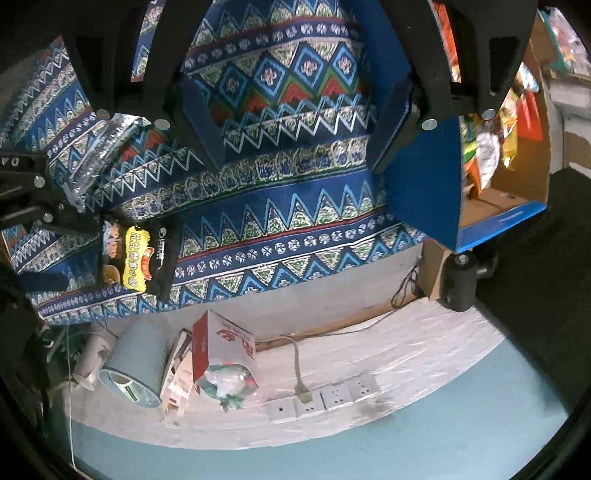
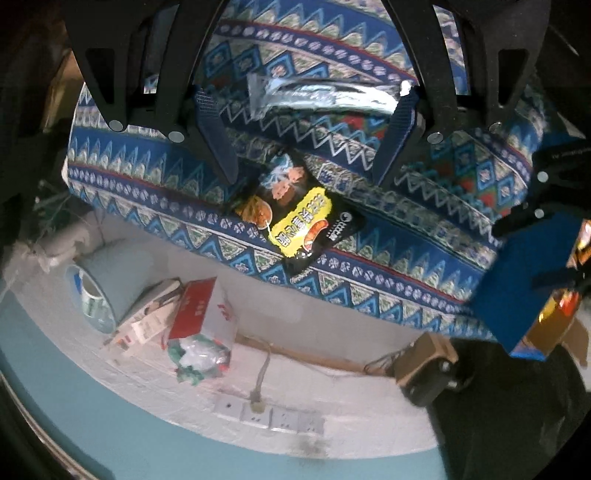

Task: Organize snacks
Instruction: 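Move both open tools from the box back over the remaining snacks, then grasp the black yellow-label snack bag with the right tool, then grasp the silver foil bar with the left tool while the right lifts the black bag, then carry the silver bar and black bag over the box with both tools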

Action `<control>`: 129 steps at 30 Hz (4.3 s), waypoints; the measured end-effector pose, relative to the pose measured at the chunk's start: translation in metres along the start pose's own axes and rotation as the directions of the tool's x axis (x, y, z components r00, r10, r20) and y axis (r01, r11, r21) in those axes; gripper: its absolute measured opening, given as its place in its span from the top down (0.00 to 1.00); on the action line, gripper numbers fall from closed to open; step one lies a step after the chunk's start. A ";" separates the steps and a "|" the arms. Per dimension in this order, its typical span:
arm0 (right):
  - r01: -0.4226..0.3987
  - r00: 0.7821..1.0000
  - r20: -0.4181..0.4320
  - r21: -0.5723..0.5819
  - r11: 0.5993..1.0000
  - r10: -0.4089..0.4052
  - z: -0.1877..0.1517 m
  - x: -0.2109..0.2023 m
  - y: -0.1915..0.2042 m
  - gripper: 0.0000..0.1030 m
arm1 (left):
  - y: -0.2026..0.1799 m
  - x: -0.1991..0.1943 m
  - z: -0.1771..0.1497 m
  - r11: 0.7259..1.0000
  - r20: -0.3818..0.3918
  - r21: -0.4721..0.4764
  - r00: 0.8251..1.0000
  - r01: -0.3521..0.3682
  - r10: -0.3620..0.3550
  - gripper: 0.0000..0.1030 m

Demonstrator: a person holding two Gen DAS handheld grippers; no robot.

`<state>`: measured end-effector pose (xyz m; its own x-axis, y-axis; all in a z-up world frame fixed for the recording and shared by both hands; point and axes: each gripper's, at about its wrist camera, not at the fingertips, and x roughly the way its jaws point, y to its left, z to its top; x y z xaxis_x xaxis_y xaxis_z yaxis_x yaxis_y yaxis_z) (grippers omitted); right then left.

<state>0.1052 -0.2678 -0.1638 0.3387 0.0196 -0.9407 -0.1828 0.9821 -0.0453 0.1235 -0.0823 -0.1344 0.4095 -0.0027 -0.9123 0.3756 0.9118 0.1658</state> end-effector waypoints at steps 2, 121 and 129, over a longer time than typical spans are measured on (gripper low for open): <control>0.017 1.000 -0.015 -0.061 0.998 -0.018 0.004 0.013 0.000 0.27 | -0.002 0.009 0.002 1.000 -0.009 0.004 1.000 0.009 -0.008 0.22; 0.047 0.999 -0.011 0.162 0.986 -0.046 -0.067 -0.049 0.006 0.40 | -0.051 -0.036 -0.073 0.973 -0.048 -0.136 0.980 0.186 -0.194 0.69; 0.020 0.998 0.063 0.150 0.988 -0.030 -0.049 -0.066 0.022 0.40 | -0.020 -0.068 -0.063 0.983 0.058 -0.133 0.991 0.129 -0.122 0.69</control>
<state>0.0334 -0.2571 -0.1191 0.4018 0.0016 -0.9157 -0.0349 0.9993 -0.0135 0.0359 -0.0740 -0.0997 0.4082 -0.1378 -0.9024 0.3110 0.9504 -0.0044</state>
